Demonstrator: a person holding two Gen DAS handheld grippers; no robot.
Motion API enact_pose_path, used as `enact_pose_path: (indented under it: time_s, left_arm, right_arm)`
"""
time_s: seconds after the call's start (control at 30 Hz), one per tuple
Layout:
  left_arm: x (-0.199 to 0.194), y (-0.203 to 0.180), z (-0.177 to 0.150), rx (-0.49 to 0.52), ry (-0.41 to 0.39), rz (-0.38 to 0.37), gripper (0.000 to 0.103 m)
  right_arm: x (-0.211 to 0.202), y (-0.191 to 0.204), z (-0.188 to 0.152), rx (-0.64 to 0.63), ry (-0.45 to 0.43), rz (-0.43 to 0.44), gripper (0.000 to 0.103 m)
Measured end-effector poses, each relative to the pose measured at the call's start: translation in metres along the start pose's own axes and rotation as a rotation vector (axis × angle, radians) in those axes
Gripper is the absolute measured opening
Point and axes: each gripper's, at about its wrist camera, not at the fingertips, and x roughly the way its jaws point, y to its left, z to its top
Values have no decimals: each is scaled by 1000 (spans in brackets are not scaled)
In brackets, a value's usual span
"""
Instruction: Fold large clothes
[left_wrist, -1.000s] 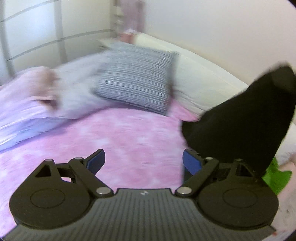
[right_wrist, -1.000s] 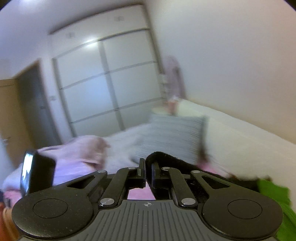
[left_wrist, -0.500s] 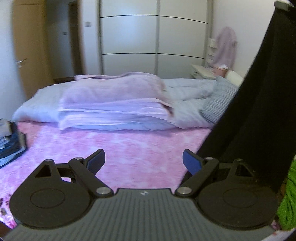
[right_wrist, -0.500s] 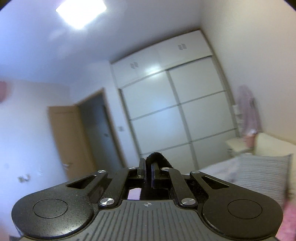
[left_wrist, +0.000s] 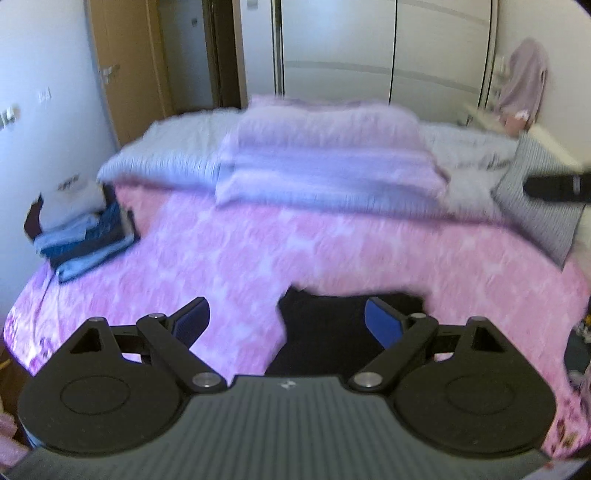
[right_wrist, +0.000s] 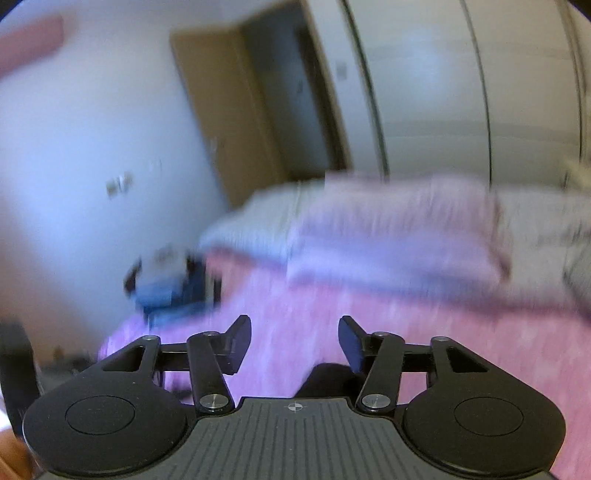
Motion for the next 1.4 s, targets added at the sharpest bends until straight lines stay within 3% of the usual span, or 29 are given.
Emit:
enact_pose_path:
  time_s: [0.23, 0.53, 0.83, 1.17, 1.4]
  left_arm:
    - [24, 7, -47, 26, 140, -54, 89]
    - [50, -18, -86, 71, 259, -133, 89]
    - [57, -38, -82, 51, 276, -129, 89]
    - [83, -64, -71, -38, 299, -39, 89]
    - [118, -86, -95, -52, 329, 26, 89]
  right_arm:
    - [6, -24, -110, 100, 182, -66, 50]
    - [0, -49, -182, 159, 315, -137, 50]
    - [15, -78, -191, 121, 384, -113, 50]
    - [48, -124, -170, 6, 451, -34, 50]
    - [73, -168, -176, -45, 486, -17, 50]
